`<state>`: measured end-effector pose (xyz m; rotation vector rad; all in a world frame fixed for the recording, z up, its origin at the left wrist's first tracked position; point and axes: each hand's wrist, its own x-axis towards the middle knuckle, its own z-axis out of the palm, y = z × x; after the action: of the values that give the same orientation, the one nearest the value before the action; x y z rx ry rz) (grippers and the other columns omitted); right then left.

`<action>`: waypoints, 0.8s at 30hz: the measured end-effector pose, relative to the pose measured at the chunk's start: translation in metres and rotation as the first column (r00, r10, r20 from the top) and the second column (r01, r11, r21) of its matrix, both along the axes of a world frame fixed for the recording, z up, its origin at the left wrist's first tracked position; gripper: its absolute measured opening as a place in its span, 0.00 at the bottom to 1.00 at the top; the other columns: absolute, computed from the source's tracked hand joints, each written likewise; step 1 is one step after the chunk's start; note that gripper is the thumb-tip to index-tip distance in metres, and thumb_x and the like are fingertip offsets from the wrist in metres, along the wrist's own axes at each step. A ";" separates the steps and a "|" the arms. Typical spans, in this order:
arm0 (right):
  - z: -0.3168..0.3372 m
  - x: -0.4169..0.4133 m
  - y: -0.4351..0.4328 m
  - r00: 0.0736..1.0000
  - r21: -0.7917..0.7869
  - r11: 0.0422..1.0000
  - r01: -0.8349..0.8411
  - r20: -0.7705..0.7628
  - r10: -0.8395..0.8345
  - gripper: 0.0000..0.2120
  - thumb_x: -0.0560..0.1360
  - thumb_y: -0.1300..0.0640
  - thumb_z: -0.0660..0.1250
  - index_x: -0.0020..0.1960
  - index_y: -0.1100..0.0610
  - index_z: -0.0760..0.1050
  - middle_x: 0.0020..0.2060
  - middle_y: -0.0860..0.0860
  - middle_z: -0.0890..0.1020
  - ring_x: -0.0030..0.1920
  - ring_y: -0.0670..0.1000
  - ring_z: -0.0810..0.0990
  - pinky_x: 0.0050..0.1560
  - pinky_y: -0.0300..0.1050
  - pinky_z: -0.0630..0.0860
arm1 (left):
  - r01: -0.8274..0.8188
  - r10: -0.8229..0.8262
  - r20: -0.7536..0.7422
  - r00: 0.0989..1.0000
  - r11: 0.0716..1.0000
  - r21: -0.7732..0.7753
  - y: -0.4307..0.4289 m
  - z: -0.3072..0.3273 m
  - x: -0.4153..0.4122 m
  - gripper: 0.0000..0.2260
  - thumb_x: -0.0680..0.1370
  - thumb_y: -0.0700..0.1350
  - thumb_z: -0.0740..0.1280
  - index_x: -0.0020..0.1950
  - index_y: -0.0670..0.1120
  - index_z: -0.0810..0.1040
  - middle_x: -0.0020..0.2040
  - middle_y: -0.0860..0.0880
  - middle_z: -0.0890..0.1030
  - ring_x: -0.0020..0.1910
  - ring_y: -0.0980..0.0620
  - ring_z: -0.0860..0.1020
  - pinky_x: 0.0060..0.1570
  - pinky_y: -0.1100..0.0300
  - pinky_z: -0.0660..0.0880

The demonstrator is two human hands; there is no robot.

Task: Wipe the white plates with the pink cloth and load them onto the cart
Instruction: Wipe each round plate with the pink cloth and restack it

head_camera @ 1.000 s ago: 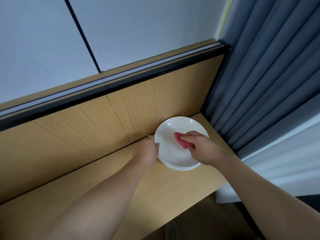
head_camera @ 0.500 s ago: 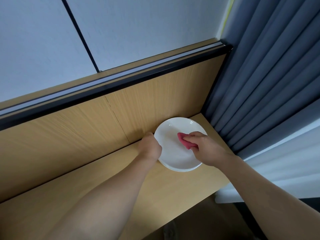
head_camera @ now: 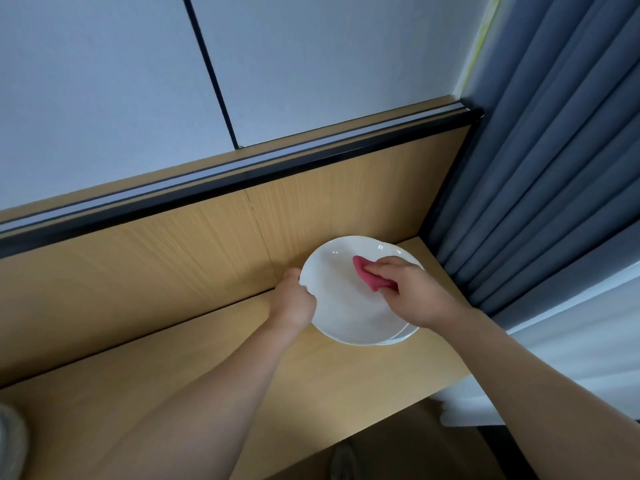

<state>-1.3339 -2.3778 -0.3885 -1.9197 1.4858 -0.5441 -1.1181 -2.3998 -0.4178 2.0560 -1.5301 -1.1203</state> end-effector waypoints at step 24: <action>-0.030 0.256 0.065 0.935 0.080 0.931 -0.355 0.042 0.353 0.14 0.75 0.67 0.62 0.57 0.57 0.80 0.47 0.52 0.79 0.52 0.51 0.76 0.58 0.44 0.72 | -0.453 0.453 0.014 0.892 0.891 0.042 0.171 -0.035 0.241 0.16 0.82 0.41 0.55 0.69 0.48 0.67 0.51 0.51 0.75 0.48 0.50 0.75 0.43 0.58 0.71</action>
<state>-1.0780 -2.3129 -0.4188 -2.0400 1.0888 -0.3327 -0.8772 -2.2289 -0.4524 2.2814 -0.9491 -0.9690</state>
